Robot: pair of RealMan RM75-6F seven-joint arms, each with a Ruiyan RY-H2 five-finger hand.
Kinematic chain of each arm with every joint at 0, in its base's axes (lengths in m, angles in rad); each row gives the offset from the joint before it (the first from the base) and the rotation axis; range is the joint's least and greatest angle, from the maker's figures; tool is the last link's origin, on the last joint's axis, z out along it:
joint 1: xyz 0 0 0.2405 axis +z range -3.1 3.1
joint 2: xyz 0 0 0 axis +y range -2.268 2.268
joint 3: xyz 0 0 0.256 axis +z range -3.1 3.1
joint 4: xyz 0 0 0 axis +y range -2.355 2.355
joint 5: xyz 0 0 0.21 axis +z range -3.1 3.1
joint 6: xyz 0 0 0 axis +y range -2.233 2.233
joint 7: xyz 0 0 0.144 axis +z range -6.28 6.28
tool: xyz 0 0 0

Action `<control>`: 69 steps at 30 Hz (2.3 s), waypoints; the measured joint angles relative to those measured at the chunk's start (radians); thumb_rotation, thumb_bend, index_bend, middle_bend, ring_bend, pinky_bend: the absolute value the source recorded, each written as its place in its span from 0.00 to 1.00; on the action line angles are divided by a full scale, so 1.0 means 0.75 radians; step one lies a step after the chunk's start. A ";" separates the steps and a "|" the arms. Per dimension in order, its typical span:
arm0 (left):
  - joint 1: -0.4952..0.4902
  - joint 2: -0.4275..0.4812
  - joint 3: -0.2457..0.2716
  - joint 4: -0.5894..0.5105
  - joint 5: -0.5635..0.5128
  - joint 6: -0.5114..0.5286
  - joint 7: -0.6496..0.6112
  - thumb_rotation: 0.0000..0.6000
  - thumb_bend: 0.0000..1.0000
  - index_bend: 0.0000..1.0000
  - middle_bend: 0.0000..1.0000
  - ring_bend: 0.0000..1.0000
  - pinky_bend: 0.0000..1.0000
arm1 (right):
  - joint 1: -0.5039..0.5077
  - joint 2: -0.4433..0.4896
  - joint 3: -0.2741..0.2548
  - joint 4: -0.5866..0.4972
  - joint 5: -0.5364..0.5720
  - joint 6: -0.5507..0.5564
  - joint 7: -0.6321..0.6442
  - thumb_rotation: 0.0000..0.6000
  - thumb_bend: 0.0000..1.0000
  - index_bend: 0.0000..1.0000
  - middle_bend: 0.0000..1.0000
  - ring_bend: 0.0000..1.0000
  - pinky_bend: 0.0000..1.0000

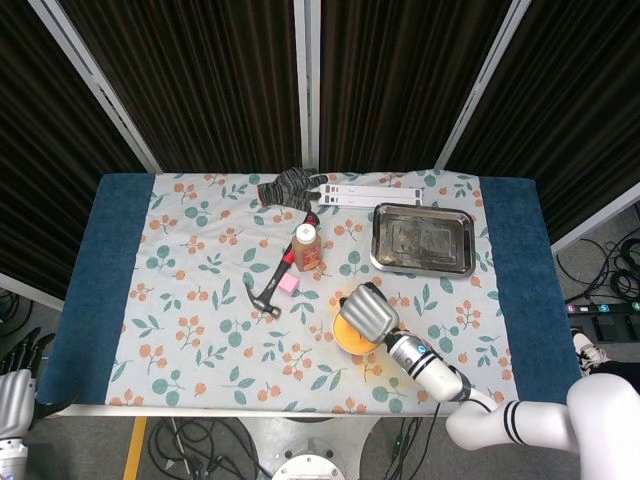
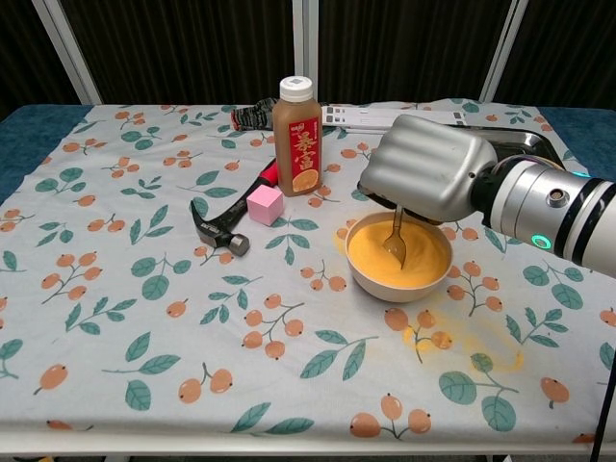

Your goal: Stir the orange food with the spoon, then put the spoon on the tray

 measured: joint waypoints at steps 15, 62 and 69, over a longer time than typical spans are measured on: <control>-0.006 0.021 -0.001 -0.047 0.007 0.004 0.047 1.00 0.06 0.19 0.14 0.11 0.15 | -0.124 -0.040 0.030 0.070 -0.026 0.092 0.339 1.00 0.40 0.77 0.84 0.74 0.89; -0.001 0.032 0.002 -0.080 0.008 0.025 0.069 1.00 0.06 0.19 0.14 0.11 0.15 | 0.057 0.226 0.030 0.018 -0.457 -0.086 0.038 1.00 0.40 0.78 0.84 0.73 0.85; 0.008 0.030 0.008 -0.071 0.000 0.020 0.057 1.00 0.06 0.19 0.14 0.11 0.15 | 0.095 0.208 0.033 -0.018 -0.481 -0.162 0.012 1.00 0.40 0.78 0.84 0.73 0.84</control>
